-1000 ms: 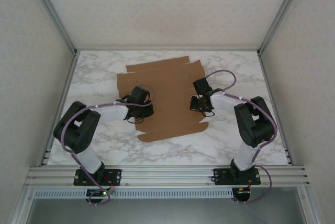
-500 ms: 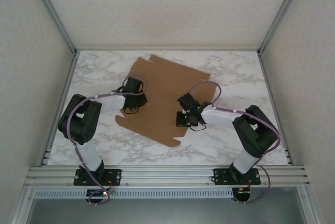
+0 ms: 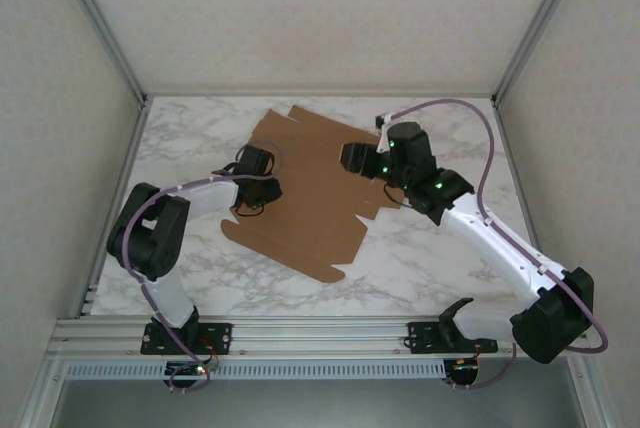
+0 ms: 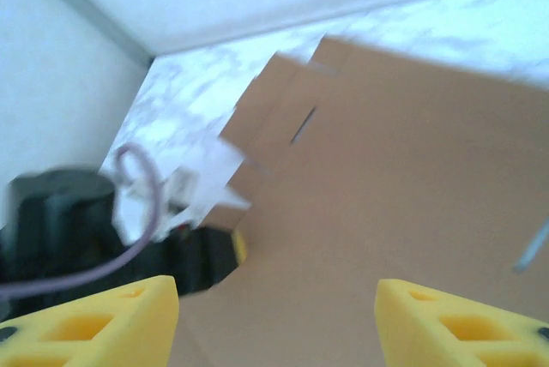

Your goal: Fold the paper box

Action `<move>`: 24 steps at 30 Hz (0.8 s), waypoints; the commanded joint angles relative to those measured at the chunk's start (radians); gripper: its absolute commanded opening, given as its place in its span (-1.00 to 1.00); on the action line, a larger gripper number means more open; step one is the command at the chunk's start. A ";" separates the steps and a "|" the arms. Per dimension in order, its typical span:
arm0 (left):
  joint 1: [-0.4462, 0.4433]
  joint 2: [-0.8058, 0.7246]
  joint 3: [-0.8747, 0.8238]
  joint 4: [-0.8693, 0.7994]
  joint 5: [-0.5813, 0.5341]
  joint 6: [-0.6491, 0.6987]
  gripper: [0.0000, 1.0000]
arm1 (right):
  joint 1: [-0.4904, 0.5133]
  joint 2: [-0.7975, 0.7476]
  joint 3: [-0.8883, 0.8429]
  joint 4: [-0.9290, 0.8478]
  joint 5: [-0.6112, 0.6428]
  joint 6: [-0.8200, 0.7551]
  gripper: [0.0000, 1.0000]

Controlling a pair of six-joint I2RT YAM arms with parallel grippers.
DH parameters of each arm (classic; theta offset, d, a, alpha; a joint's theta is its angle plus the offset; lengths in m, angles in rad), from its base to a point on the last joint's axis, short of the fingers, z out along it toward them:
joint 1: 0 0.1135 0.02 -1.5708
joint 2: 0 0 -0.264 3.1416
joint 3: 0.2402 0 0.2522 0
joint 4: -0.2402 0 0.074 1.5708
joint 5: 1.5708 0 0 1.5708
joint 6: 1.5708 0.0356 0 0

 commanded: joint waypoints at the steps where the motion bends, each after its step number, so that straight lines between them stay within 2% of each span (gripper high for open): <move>1: 0.001 -0.109 0.041 -0.018 0.027 0.038 -0.31 | -0.073 0.097 0.018 0.080 -0.076 -0.137 0.26; 2: 0.000 -0.124 0.041 -0.023 0.033 0.042 -0.24 | -0.082 0.153 0.079 0.029 -0.089 -0.165 0.26; 3: -0.001 -0.139 0.038 -0.032 0.040 0.044 -0.20 | -0.088 0.228 0.185 -0.090 -0.009 -0.159 0.25; 5: -0.004 -0.165 0.013 -0.033 0.070 0.040 -0.16 | -0.134 0.338 0.322 -0.209 -0.015 -0.160 0.24; 6: -0.007 -0.179 -0.011 -0.032 0.087 0.033 -0.16 | -0.157 0.378 0.337 -0.199 -0.010 -0.140 0.34; 9: -0.016 -0.209 -0.081 -0.027 0.123 0.017 -0.15 | -0.256 0.495 0.398 -0.164 -0.171 -0.124 0.57; 12: -0.020 -0.228 -0.161 -0.013 0.121 0.004 -0.15 | -0.313 0.588 0.464 -0.153 -0.240 -0.182 0.62; 15: -0.020 -0.213 -0.227 0.012 0.143 -0.013 -0.17 | -0.348 0.725 0.621 -0.272 -0.239 -0.250 0.70; 18: -0.020 -0.181 -0.273 0.026 0.144 -0.022 -0.18 | -0.375 0.842 0.737 -0.316 -0.256 -0.273 0.85; 19: -0.020 -0.167 -0.276 0.022 0.135 -0.020 -0.20 | -0.384 0.877 0.767 -0.321 -0.265 -0.278 0.86; 20: -0.020 -0.151 -0.276 0.012 0.116 -0.018 -0.22 | -0.391 0.914 0.800 -0.326 -0.282 -0.283 0.97; 24: -0.017 -0.114 -0.264 -0.025 0.037 0.002 -0.25 | -0.397 1.013 0.880 -0.339 -0.294 -0.334 0.97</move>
